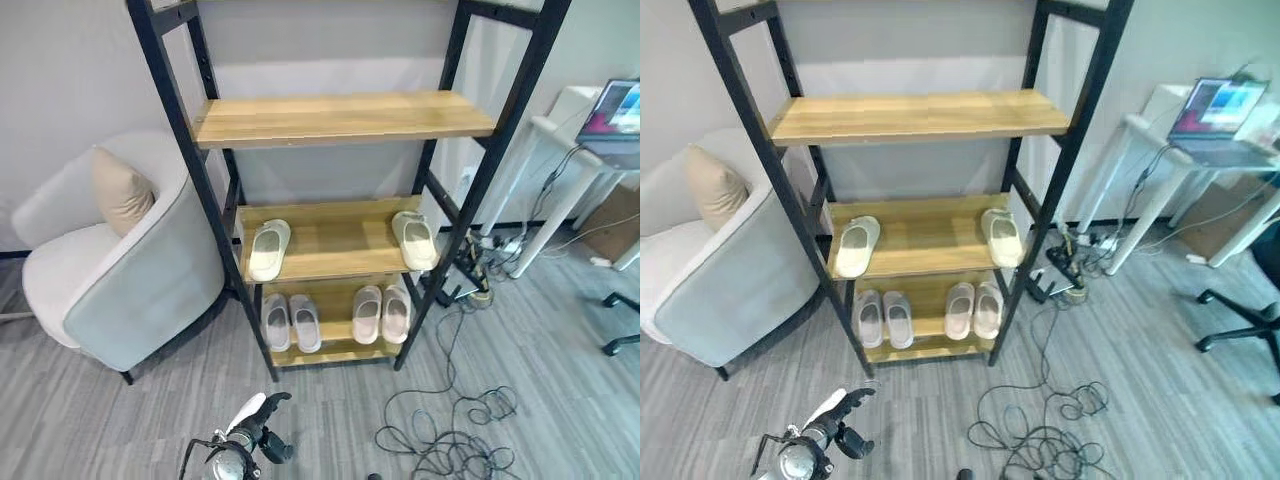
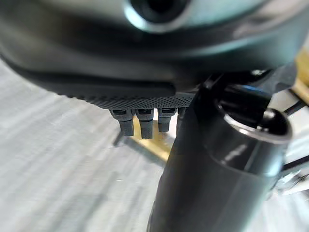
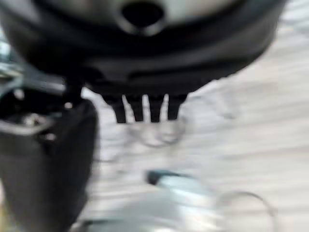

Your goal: Arrange the slippers neatly on the shoe rack.

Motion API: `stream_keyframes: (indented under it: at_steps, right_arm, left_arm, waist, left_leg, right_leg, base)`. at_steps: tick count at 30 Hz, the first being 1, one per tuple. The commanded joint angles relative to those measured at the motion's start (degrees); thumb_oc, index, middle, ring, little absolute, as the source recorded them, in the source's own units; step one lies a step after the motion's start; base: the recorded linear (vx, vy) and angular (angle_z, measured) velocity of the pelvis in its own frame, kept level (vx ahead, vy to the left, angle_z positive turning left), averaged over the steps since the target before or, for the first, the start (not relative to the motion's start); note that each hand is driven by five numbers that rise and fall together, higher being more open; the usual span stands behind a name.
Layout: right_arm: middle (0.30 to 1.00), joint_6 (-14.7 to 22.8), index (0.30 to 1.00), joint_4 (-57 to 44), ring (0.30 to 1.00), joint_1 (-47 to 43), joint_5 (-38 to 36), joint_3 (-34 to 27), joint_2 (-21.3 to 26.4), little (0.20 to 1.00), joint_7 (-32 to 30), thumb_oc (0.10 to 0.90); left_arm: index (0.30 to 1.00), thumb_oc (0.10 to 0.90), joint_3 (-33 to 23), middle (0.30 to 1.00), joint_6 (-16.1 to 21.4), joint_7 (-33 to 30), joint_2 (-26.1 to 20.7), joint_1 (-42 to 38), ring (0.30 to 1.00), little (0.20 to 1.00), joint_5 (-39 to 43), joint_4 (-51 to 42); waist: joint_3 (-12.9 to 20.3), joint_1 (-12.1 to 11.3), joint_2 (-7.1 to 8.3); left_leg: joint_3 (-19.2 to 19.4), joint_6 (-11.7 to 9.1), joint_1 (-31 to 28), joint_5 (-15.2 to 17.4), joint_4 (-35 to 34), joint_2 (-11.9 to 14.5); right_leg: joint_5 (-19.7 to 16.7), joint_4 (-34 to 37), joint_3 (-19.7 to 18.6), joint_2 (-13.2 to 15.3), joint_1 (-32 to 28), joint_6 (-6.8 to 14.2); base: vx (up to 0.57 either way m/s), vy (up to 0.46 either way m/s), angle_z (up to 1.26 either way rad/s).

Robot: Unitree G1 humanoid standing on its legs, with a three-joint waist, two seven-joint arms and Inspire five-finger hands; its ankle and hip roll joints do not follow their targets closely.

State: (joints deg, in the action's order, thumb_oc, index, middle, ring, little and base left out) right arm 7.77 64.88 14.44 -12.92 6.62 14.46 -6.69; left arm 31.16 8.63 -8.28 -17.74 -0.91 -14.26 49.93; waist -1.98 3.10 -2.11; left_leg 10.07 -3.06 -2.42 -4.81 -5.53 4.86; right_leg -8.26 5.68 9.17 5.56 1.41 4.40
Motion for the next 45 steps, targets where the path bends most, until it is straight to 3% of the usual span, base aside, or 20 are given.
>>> stream_keyframes:
  at_steps: [1, 7, 16, 25, 30, 32, 36, 41, 42, 43, 44, 45]
  right_arm:
    - [0.9, 2.5, 0.9, -0.8, 0.9, -3.2, 0.4, 0.1, 1.8, 0.9, -1.4, 0.8]
    - [0.9, 2.6, 0.9, -2.3, 0.9, -2.6, 1.2, 0.5, 2.3, 0.9, -1.1, 0.8]
    - [0.9, 2.0, 0.9, -1.4, 0.9, -2.9, 3.2, 1.3, 2.2, 0.9, -0.4, 0.8]
    - [0.9, 2.1, 0.9, -2.7, 0.9, -3.4, 4.8, 3.1, 3.3, 0.9, -1.0, 0.8]
    - [0.9, 2.2, 0.9, -2.8, 0.9, -4.8, 4.5, 3.2, 4.5, 0.9, -2.5, 0.8]
    - [0.9, 2.1, 0.9, -2.6, 0.9, -5.4, 4.5, 3.2, 4.7, 0.9, -2.8, 0.8]
    - [0.9, 2.7, 0.9, -2.9, 0.9, -5.7, 2.9, 2.2, 4.9, 0.9, -3.7, 0.8]
    - [0.9, 3.5, 0.9, -3.5, 0.9, -6.1, 2.6, 1.9, 4.2, 0.9, -3.9, 0.8]
    - [0.9, 3.5, 0.9, -3.4, 0.9, -6.4, 2.7, 1.8, 4.1, 0.9, -3.9, 0.8]
    - [0.9, 3.5, 0.9, -3.1, 0.9, -6.3, 3.0, 2.0, 4.0, 0.9, -3.9, 0.8]
    - [0.9, 3.5, 0.9, -2.9, 0.9, -5.8, 3.3, 2.7, 4.2, 0.9, -3.9, 0.8]
    - [0.9, 3.5, 0.9, -2.9, 0.9, -5.9, 3.3, 2.7, 4.1, 0.9, -3.9, 0.8]
  left_arm:
    - [0.9, 0.8, 0.3, 0.9, 3.7, -3.2, 0.3, -11.2, 0.9, 0.9, -4.9, -0.9]
    - [0.9, 0.8, 2.9, 0.9, 5.8, -2.0, -2.3, -14.0, 0.9, 0.9, -5.5, -11.0]
    - [0.9, 0.8, 0.5, 0.9, 8.3, -2.4, -6.3, -20.9, 0.9, 0.9, 0.5, -31.6]
    - [0.9, 0.8, 5.1, 0.9, 6.5, -8.2, -6.2, -35.0, 0.9, 0.9, -7.2, -25.9]
    - [0.9, 0.8, 5.1, 0.9, 4.2, -14.4, -8.8, -46.2, 0.9, 0.9, -8.3, -20.2]
    - [0.9, 0.8, 4.5, 0.9, 3.9, -15.5, -9.8, -46.9, 0.9, 0.9, -8.1, -20.5]
    - [0.9, 0.8, -1.2, 0.9, 3.5, -18.7, -13.0, -44.5, 0.9, 0.9, -5.9, -23.8]
    - [0.9, 0.8, -7.8, 0.9, 5.0, -17.7, -12.6, -33.5, 0.9, 0.9, -3.0, -30.2]
    - [0.9, 0.8, -9.0, 0.9, 5.2, -17.0, -12.4, -31.2, 0.9, 0.9, -2.3, -32.1]
    - [0.9, 0.8, -9.6, 0.9, 5.6, -16.3, -12.3, -28.8, 0.9, 0.9, -1.9, -33.5]
    - [0.9, 0.8, -9.1, 0.9, 5.6, -16.0, -11.6, -27.6, 0.9, 0.9, -2.1, -34.6]
    - [0.9, 0.8, -9.1, 0.9, 5.6, -16.0, -11.6, -27.6, 0.9, 0.9, -2.1, -34.6]
  waist:
    - [-2.5, 0.4, -0.79]
    - [-2.5, 0.8, -1.35]
    - [-2.4, 1.2, -1.56]
    - [-2.6, 3.5, -2.29]
    - [-4.4, 5.3, -3.99]
    - [-4.3, 5.3, -4.45]
    - [-6.5, 5.9, -6.12]
    - [-8.2, 5.6, -6.17]
    - [-8.7, 5.3, -5.72]
    - [-9.7, 4.9, -4.42]
    - [-11.9, 3.5, -2.42]
    - [-11.8, 3.5, -2.42]
  left_leg:
    - [-1.6, -2.7, 3.4, 4.8, 0.5, 2.9]
    - [-0.9, -2.8, 3.2, 5.4, 0.5, 2.9]
    - [0.0, -2.6, 3.2, 6.0, 0.5, 2.6]
    - [1.0, -2.8, 3.2, 6.3, 0.5, 2.4]
    - [2.5, -2.8, 7.8, 5.3, 0.5, 2.0]
    - [2.7, -2.7, 8.6, 5.3, 0.5, 1.8]
    - [4.5, -2.8, 8.0, 4.9, 0.5, 2.9]
    - [5.8, -3.1, 5.8, 4.3, 0.5, 5.6]
    - [6.3, -3.1, 4.5, 3.8, 0.5, 6.3]
    - [6.4, -2.9, 4.9, 5.5, 5.2, 7.2]
    - [4.0, -1.7, 8.3, 7.2, 13.0, 7.9]
    - [3.9, -1.8, 8.7, 7.0, 13.1, 7.9]
  right_leg:
    - [14.1, -0.7, 0.3, 1.8, -4.5, 4.6]
    - [14.0, -0.7, 0.7, 2.3, -4.2, 5.1]
    - [13.8, -0.7, 0.9, 3.0, -3.6, 5.7]
    - [13.5, -0.7, 0.4, 3.4, -3.0, 6.2]
    - [11.8, -0.7, -0.8, 4.3, 3.1, 7.2]
    - [11.5, -0.7, -1.3, 4.3, 4.5, 7.2]
    - [11.7, -3.2, -4.4, 3.0, 6.4, 5.3]
    - [14.1, -6.9, -7.7, -0.3, 7.7, 3.1]
    - [14.5, -7.5, -8.4, -1.1, 7.6, 2.6]
    - [15.3, -8.4, -8.8, -1.4, 7.0, 2.0]
    - [16.2, -9.0, -8.5, -1.9, 5.2, 0.8]
    - [16.0, -8.9, -8.5, -1.9, 5.4, 0.8]
  base:
    - [0.0, 0.0, 0.0]
    - [0.03, 0.008, 0.02]
    - [0.02, 0.006, -0.01]
    - [0.02, -0.002, -0.03]
    - [-0.1, 0.009, -0.14]
    - [-0.07, 0.005, -0.17]
    - [-0.03, -0.058, -0.26]
    - [-0.01, -0.134, -0.43]
    - [0.02, -0.19, -0.45]
    - [0.01, -0.383, -0.41]
    - [-0.01, -0.306, -0.16]
    - [0.03, -0.289, -0.03]
